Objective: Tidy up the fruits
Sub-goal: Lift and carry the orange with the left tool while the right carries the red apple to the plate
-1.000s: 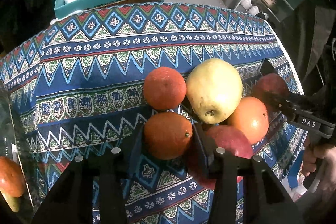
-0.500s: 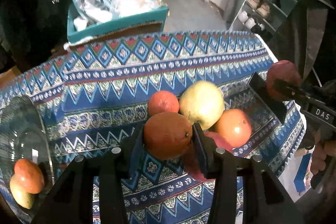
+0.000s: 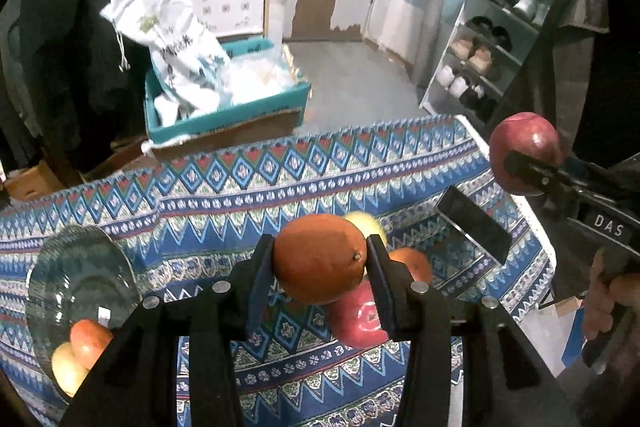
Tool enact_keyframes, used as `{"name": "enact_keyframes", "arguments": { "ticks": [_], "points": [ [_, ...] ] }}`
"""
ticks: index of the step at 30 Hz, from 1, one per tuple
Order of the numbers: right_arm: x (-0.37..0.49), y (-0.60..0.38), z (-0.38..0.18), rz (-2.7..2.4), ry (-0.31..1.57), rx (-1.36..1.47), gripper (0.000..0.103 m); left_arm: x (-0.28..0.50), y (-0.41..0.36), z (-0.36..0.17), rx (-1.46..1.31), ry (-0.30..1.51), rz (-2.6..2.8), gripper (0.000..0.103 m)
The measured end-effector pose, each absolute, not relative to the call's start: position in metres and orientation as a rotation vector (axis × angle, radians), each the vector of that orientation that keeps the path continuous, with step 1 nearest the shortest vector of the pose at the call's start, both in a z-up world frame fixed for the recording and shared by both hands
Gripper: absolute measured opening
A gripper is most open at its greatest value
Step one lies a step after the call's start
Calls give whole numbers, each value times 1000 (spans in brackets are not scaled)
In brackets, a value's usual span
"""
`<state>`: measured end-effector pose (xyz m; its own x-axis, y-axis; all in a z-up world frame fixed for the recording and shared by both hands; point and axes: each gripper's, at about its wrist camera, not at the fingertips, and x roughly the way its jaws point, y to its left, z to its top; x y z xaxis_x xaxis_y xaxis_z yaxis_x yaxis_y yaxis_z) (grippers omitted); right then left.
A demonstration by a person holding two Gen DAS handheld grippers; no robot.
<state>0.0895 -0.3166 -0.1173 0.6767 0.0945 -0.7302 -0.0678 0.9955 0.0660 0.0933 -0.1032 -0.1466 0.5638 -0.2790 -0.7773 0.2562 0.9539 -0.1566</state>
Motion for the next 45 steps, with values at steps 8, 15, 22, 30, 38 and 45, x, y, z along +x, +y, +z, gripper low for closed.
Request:
{"name": "enact_keyframes", "arguments": {
  "ticks": [8,15,22,30,38,45],
  "points": [
    [80,-304,-91,130,764,34,79,81,-91,-112,-55,847,-316,46],
    [74,-285,-72,174,721,25,79,72,-77,-92,-70,797,-307,46],
    [73,-260,-61,226,697,12,79,67,-58,-82,-94,774,-283,46],
    [78,-225,-56,289,696,-7,79,63,-33,-81,-122,765,-239,46],
    [86,-188,-55,354,707,-25,79,60,5,-83,-160,763,-177,46],
    [94,-149,-59,412,726,-44,79,55,38,-85,-194,763,-122,46]
  ]
}}
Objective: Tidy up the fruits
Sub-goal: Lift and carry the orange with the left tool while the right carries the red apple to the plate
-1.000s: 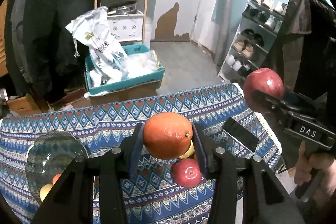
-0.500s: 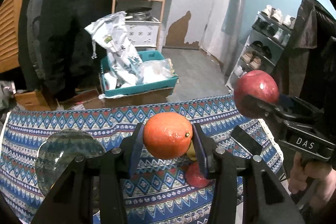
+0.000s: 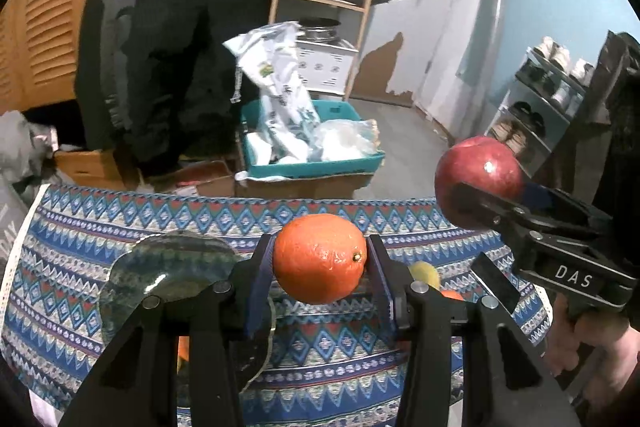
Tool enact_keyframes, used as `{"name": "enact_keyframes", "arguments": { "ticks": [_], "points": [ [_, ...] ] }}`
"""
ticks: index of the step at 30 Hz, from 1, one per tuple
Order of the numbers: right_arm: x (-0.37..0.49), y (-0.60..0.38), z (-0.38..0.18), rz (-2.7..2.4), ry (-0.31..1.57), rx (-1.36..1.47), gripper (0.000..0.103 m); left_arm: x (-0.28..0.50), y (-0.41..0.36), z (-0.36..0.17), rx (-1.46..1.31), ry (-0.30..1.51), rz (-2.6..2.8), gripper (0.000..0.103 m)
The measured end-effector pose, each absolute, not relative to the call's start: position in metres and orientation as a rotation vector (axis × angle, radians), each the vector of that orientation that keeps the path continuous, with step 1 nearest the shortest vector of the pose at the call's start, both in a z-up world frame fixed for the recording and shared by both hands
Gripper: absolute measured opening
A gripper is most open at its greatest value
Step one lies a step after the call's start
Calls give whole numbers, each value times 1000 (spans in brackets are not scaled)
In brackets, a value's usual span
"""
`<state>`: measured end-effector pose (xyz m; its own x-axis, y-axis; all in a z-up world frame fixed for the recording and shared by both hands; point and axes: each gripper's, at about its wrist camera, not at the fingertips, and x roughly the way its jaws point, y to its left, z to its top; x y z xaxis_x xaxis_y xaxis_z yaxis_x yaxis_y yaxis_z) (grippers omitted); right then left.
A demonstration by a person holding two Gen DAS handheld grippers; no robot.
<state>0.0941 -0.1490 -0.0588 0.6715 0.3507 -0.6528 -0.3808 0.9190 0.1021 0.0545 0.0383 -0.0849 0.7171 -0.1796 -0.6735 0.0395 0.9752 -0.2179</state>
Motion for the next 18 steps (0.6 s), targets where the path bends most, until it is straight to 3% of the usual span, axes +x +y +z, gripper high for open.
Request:
{"name": "enact_keyframes", "arguments": {
  "ticks": [18],
  "points": [
    [117,-46,-101,568,827,-75,79,54,130,-128,-268,827,48,46]
  ]
}}
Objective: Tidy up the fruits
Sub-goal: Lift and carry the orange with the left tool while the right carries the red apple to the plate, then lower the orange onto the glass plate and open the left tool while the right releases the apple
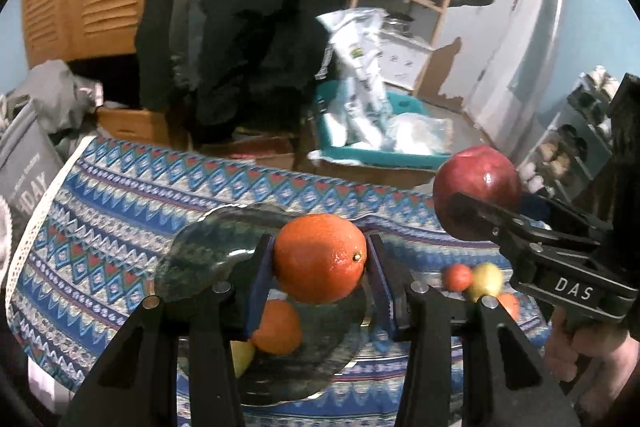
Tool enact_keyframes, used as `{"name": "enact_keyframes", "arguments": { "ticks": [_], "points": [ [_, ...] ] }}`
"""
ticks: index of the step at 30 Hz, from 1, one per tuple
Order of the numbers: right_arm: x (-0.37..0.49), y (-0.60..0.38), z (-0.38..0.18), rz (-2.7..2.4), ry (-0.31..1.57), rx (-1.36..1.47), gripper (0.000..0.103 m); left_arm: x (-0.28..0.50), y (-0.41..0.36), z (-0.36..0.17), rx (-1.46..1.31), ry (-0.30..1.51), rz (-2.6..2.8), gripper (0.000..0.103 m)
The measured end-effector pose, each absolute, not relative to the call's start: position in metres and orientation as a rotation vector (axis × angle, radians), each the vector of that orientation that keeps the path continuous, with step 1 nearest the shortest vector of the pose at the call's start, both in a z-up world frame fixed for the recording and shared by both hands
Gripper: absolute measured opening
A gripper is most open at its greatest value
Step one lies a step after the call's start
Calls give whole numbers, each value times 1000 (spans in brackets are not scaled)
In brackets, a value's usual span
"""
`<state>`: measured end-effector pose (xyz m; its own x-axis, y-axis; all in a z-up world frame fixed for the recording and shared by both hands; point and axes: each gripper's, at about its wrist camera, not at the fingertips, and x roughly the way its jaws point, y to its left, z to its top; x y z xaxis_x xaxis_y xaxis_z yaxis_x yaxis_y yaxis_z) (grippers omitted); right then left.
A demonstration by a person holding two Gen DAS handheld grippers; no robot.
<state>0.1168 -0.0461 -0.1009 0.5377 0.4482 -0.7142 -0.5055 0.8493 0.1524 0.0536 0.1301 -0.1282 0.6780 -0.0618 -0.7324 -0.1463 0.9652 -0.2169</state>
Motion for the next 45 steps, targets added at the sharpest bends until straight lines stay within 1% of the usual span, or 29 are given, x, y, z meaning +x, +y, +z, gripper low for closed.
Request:
{"name": "enact_keyframes", "arguments": {
  "ticks": [14,28,32,39,45],
  "points": [
    [131,26,-168,673,969,-125,79,58,188,-196,-334,953,164,46],
    [138,56,-221,687,1100,-162,79,61,209,-241,-387,1057,213,46],
    [138,57,-228,690,1121,-165,79,61,213,-251,-414,1082,219,46],
    [140,60,-241,693,1174,-169,79,61,214,-252,-418,1084,217,47],
    [144,57,-253,660,1222,-178,79,63,215,-258,-420,1120,226,48]
  ]
}}
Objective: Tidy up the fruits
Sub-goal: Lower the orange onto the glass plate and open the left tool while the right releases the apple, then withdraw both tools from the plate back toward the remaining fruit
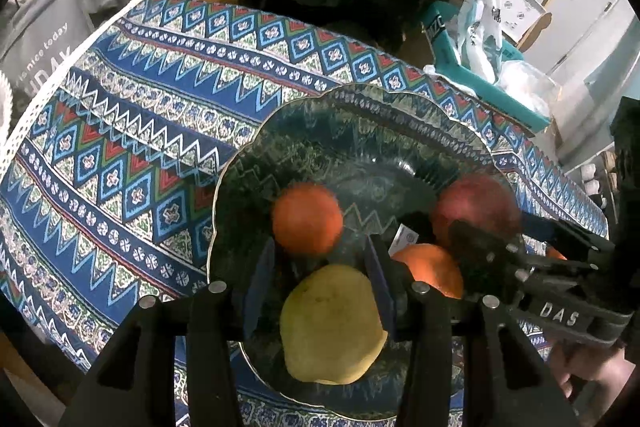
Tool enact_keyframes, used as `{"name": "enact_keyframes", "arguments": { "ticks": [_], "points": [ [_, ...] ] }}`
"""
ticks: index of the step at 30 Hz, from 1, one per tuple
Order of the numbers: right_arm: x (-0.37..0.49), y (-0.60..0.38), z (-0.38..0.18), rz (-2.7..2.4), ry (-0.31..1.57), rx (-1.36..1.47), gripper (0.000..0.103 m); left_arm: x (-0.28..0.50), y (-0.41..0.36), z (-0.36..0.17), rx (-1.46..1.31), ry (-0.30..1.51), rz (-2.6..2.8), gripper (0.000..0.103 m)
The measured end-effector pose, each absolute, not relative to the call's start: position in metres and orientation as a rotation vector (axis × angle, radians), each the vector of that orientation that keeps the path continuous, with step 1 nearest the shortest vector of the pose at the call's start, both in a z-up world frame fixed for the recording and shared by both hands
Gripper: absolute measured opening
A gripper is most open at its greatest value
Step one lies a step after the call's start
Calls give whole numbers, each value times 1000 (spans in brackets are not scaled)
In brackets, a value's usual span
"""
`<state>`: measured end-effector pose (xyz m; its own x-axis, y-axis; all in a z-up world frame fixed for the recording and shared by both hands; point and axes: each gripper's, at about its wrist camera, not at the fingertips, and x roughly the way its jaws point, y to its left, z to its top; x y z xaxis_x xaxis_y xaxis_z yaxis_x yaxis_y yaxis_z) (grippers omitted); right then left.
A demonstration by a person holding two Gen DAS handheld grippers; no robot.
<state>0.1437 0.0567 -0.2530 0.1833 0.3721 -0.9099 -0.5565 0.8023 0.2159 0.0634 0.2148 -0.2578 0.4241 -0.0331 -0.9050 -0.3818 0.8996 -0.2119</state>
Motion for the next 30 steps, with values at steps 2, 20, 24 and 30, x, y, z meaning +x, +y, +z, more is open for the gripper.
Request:
{"name": "enact_keyframes", "arguments": {
  "ticks": [2,20,24,30],
  "points": [
    [146,53,-250,662,1207,-153,79,63,215,-258,-422,1121,228,52],
    [143,31,-177,619,1047,-114,79,55,190,-208,-334,1043,197,71],
    [137,20,-155,594,993,-125,80,53,179,-192,-297,1021,185,75],
    [127,0,-127,554,920,-143,82,51,163,-170,-255,989,160,76]
  ]
}}
